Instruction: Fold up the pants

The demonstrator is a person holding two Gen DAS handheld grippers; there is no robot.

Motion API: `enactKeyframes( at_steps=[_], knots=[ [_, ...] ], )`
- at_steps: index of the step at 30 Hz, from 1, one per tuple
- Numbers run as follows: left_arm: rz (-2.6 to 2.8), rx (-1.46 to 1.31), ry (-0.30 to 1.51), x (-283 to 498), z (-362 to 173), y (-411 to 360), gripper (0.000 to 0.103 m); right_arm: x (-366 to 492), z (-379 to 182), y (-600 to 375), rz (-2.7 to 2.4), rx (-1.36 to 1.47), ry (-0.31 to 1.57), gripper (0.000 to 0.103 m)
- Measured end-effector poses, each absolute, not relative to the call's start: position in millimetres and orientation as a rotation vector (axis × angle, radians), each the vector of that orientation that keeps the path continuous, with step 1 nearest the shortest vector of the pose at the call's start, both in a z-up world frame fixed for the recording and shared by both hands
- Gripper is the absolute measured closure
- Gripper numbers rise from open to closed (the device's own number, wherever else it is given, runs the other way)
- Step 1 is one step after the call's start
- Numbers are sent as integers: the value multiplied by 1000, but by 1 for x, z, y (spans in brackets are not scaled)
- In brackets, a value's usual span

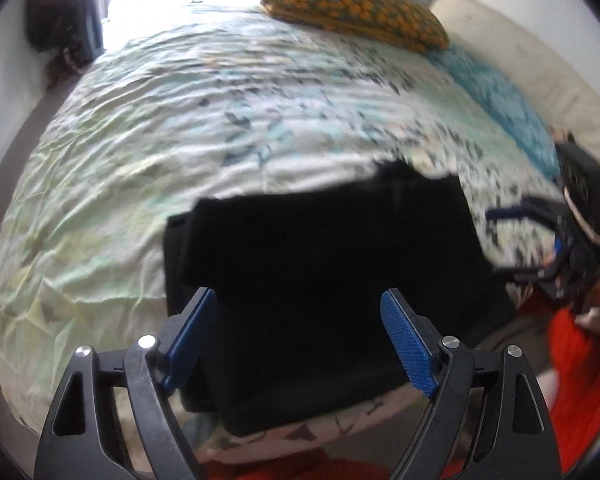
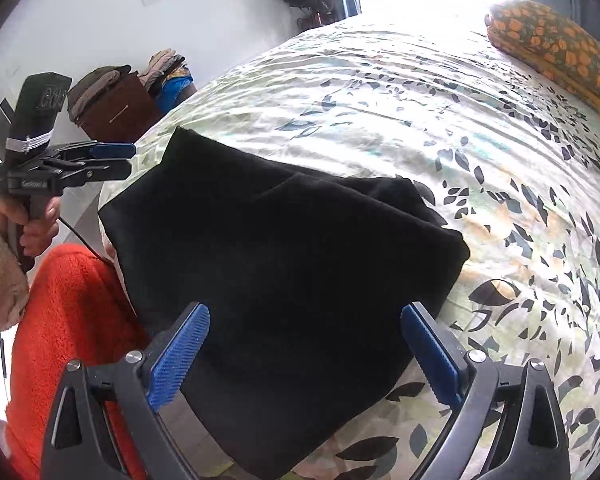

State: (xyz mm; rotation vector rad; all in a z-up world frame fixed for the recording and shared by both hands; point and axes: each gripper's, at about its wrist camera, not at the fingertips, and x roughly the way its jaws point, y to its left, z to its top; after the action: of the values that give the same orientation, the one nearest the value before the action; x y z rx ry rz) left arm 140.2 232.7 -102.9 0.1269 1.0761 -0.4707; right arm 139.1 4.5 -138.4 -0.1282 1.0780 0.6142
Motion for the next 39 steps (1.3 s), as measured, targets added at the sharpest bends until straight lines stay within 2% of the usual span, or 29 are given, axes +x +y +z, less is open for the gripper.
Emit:
enactKeyframes(
  at_steps=[4,7,12,16,17,19,22,24,26,31,33,35,39],
  knots=[
    [-469,445,1164,121,-143,215,18,118,-164,17,657,-196,1158,7],
    [-450,379,1148,127,-125,224,24,115,-175,17,650,-238,1187,7],
    [-550,235,1024,156,-86,210,19,150,-134,-5,608,-109,1070,7],
    [-483,181,1103,210,-120,201,19,207,-162,0,606,-46,1223,7],
    [-458,160,1131,219,-129,203,23,220,-174,1,600,-29,1271,7],
    [-433,135,1131,221,-127,205,24,232,-180,-2,590,22,1296,7],
    [-439,169,1084,189,-102,208,21,216,-142,-14,590,61,1192,7],
    [-468,234,1058,161,-93,213,12,192,-118,-19,632,3,1145,6],
    [-479,287,1080,143,-97,216,11,161,-108,-18,662,-84,1129,6],
    [-340,351,1209,134,-142,233,15,112,-160,-1,687,-269,1219,5],
    [-316,281,1198,130,-131,238,19,104,-167,0,661,-313,1214,6],
    [-315,239,1133,120,-106,236,18,104,-149,-5,677,-295,1192,6],
    [-310,166,1006,97,-62,222,7,107,-103,-27,617,-268,1085,6]
  ],
)
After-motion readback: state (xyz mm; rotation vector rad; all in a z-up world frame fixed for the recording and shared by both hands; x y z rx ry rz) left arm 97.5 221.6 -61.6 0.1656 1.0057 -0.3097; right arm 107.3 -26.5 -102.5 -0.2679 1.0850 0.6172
